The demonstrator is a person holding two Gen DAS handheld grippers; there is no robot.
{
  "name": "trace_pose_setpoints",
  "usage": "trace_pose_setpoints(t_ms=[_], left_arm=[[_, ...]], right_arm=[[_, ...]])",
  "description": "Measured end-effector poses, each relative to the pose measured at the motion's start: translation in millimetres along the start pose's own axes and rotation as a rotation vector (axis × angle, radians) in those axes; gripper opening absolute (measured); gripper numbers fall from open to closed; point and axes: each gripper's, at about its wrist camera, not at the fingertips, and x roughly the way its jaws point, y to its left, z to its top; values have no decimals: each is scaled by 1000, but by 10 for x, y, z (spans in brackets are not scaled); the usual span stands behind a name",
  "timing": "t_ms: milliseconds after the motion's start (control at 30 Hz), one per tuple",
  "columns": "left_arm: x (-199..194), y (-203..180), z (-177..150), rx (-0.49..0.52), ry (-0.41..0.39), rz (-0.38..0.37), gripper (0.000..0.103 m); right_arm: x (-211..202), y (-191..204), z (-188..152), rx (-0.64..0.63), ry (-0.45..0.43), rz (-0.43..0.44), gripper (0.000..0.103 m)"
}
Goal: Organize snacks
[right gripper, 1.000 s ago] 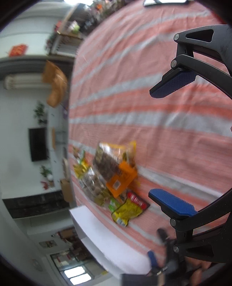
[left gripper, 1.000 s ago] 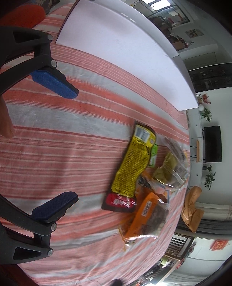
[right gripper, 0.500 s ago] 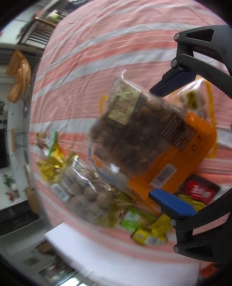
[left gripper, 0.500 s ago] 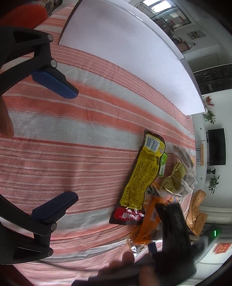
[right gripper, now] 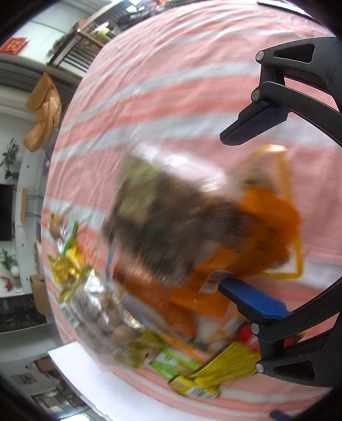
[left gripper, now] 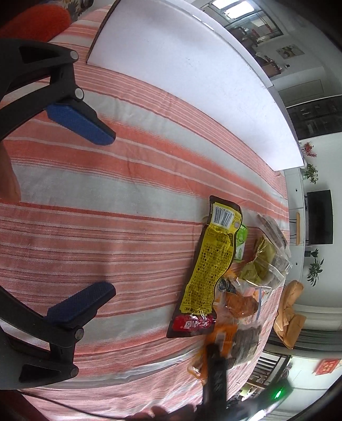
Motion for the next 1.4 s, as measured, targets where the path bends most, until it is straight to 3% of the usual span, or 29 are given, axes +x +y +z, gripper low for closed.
trace_pose_setpoints(t_ms=[233,367,600,867,1067,1167,1400], left_arm=[[39,71,15,-49,24,-35,103],[46,52,8,-65,13,-17,103],[31,31,-17,-116,7,13,103],[109,-39,121,-151,103,22,103],[164,-318,322,-103,160,-141,103],[231,-394,476,-129,188,-211,103],[494,-404,910,-214,235,-255,103]], right_arm=[[-518,-317,-426,35,-151,48,102],[-721,-619,-786,102,-231,12,102],[-545,-963,-970,117,-182,-118,102],[-333,-1126,-930,175,-121,-38,103],[-323,-1089,-937,171,-120,-43,103],[-323,-1090,-940,171,-120,-43,103],[-321,-1088,-940,171,-121,-43,103]])
